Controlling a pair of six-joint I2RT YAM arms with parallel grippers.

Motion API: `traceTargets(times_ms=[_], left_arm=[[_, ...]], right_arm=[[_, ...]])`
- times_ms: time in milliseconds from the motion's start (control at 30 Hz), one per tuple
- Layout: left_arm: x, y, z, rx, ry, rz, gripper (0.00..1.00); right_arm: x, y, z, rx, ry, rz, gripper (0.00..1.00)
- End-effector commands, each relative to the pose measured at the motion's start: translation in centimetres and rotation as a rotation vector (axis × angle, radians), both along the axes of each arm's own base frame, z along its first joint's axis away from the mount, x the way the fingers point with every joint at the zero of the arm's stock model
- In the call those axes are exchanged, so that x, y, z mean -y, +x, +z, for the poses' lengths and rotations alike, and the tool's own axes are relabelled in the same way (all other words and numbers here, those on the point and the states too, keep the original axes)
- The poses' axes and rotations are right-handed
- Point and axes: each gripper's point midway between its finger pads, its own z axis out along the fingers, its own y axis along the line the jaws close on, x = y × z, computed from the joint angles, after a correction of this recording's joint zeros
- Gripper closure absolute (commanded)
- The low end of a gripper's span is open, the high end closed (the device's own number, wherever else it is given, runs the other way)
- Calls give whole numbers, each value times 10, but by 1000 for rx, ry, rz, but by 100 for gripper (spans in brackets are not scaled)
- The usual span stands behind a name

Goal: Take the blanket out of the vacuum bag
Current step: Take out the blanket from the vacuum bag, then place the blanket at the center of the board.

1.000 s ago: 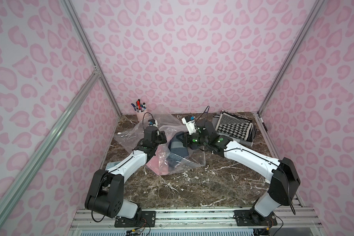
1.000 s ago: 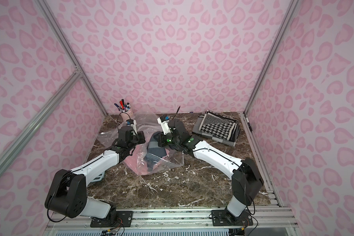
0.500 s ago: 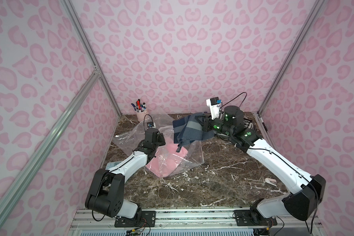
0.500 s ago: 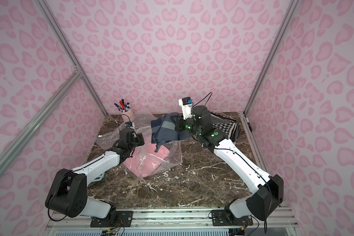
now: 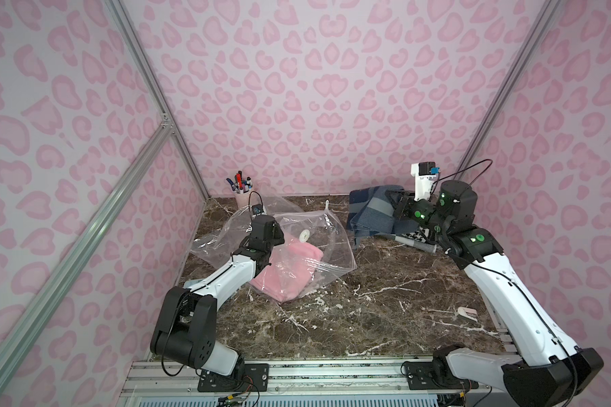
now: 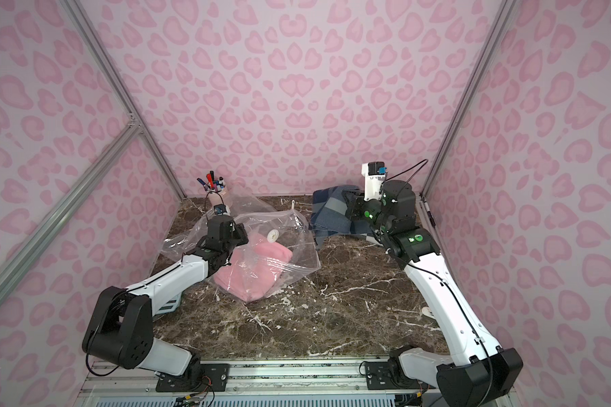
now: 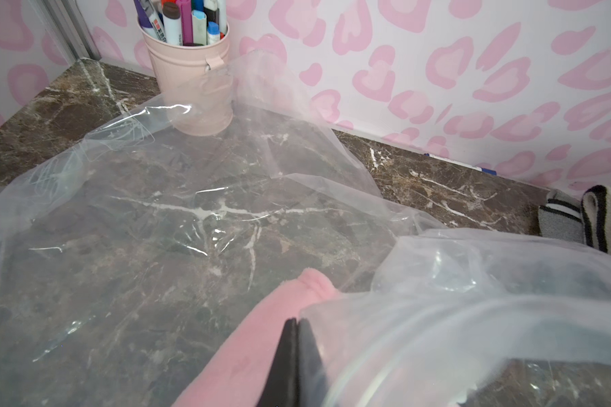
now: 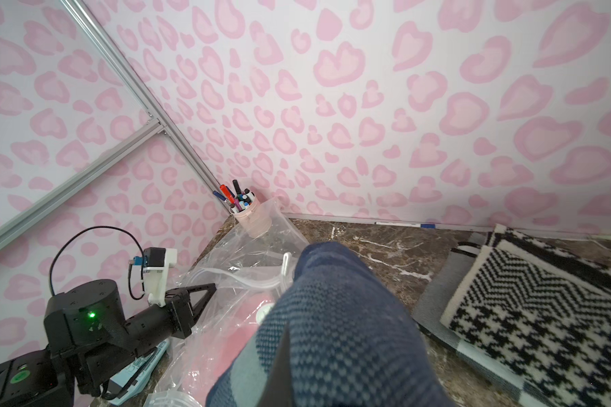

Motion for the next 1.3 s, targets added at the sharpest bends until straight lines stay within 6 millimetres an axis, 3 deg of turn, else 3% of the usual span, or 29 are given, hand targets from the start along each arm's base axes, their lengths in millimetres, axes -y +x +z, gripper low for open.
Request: traceTargets(times_ms=[0,100,367,600,800,1067,1267], left_arm=[[-2,6,8,19,16,12,96],[-4,10,15,32,30,21,96],[-1,14,22,47,31,6,96],[1,12,18,41,28,-6,96],[3,14,17,38,28,-17,96],[5,15,17,37,24,-30,96],[6,14,16,33,26,-40,96]], right_arm=[[14,2,0,18,-12,-14,100],[32,6,-9,-3,-26,-56,100],[64,16,-61,-88,-67,-148,100],[63,15,-81,-131,-43,-141,100],[64,9,-114,-188,-27,-151,100],[63,-4,-185,-341,-8,-154,100],[75,-14,-228,-458,-26,-223,100]])
